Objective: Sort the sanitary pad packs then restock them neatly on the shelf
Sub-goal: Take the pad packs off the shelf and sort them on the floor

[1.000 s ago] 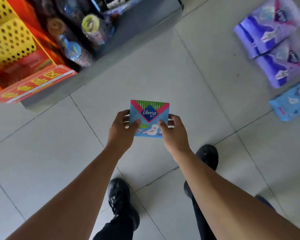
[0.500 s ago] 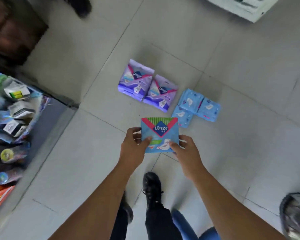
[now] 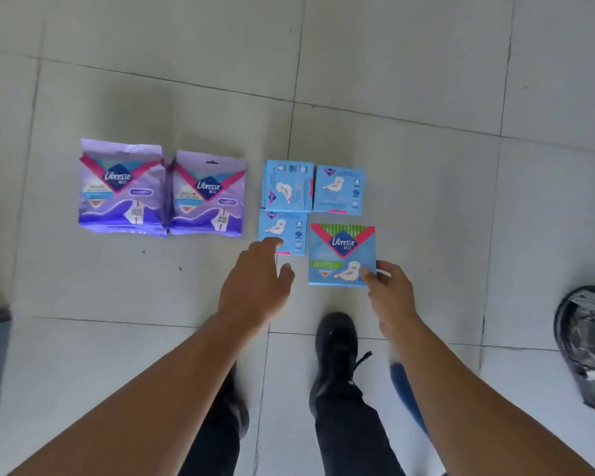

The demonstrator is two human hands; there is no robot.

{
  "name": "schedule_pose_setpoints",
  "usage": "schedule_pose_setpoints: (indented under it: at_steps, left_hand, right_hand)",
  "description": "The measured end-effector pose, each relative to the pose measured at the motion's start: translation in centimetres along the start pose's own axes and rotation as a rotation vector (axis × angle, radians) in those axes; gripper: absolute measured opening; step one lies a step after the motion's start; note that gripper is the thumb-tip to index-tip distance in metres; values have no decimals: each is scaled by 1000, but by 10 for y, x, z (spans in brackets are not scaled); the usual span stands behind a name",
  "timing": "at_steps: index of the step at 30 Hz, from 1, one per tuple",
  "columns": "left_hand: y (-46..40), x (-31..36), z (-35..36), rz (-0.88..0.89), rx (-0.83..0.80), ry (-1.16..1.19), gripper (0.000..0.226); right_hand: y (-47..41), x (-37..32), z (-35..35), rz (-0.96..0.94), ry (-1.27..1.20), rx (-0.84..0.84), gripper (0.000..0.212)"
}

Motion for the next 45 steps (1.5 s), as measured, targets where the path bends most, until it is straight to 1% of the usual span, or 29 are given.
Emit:
schedule_pose_setpoints:
  at_steps: [3, 6, 9, 15, 17, 18, 20, 22, 24, 27, 29, 31, 34, 36, 38, 40, 42, 45]
  left_hand:
    - [-46, -16, 30, 69, 3, -151, 45]
    - [-84, -32, 60, 78, 4, -189, 44]
    - [-108, -45, 81, 115, 0, -254, 43]
    - [-125, -55, 93, 194, 9, -311, 39]
    - [-123, -54, 94, 204, 3, -324, 45]
    - [-122, -54, 93, 203, -1, -326, 47]
    - [-120, -53, 91, 199, 2, -334, 42]
    - [-116, -51, 87, 196, 2, -341, 38]
    - [-110, -47, 79, 200, 10, -355, 38]
    - [-90, -33, 55, 202, 34, -396, 38]
    - [-69, -20, 27, 207, 72, -424, 37]
    - [-42, -3, -12, 203, 114, -433, 36]
    - [10, 24, -86, 152, 174, -438, 40]
    - [49, 40, -142, 108, 251, -426, 41]
    - [92, 49, -197, 39, 317, -426, 46]
    - [135, 52, -249, -23, 392, -427, 49]
    - [182, 46, -294, -96, 470, -382, 49]
    - [255, 21, -344, -202, 629, -292, 46]
  right_hand:
    - [-71, 28, 19, -1, 9, 24, 20]
    - [-127, 53, 40, 13, 30, 35, 23]
    - [-160, 69, 58, 2, 28, 50, 17]
    - [-179, 67, 82, -63, 55, 54, 13]
    - [-179, 65, 84, -72, 111, 55, 15]
    - [-177, 64, 85, -61, 132, 50, 17]
    - [-172, 64, 83, -24, 186, 32, 26]
    - [-160, 59, 77, -32, 325, 55, 37]
    - [-141, 45, 69, -158, 554, 132, 38]
    - [-87, 0, 61, -495, 895, 184, 34]
    - [-43, -39, 58, -726, 1032, 208, 34]
    - [5, -83, 52, -869, 1141, 200, 41]
    - [88, -156, 45, -1010, 1257, 146, 45]
    - [145, -203, 46, -1095, 1329, 144, 48]
    - [205, -245, 54, -1183, 1374, 95, 52]
    - [266, -282, 69, -1280, 1404, 62, 49]
    - [327, -310, 91, -1420, 1426, 52, 42]
    - [411, -323, 134, -1690, 1433, 32, 38]
Point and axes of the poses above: each hand's wrist, its own y-axis away from the middle knuckle, its own z-axis out of the palm, x = y × z, the point moved 4 cm from there along -y, towards the middle knuckle, and after that the axes turned 12 degrees about y, right-handed, at the moved point
